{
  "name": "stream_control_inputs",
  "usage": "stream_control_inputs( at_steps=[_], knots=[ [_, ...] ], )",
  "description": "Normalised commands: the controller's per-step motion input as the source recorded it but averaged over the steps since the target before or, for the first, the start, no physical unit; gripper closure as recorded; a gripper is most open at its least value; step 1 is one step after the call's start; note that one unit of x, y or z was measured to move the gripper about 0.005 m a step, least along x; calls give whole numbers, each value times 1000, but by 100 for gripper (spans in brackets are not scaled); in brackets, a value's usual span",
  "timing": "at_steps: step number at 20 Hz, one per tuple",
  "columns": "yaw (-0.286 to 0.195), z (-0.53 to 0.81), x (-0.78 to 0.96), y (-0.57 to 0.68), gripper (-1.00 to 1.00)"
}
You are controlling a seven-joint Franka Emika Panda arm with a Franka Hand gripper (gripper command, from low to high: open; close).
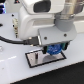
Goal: Insert the blue gear onto the right peg, followed by the red gear
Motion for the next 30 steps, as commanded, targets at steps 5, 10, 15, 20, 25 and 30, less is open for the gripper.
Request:
stream_control_inputs(
  at_steps=[5, 10, 15, 20, 25, 30],
  knots=[
    [0, -284, 26, -28, 100],
    [0, -242, 20, 11, 100],
    [0, -141, 33, 39, 100],
    [0, 234, -30, 170, -100],
    [0, 586, -173, 182, -100],
    [0, 471, -254, 186, -100]
  ],
)
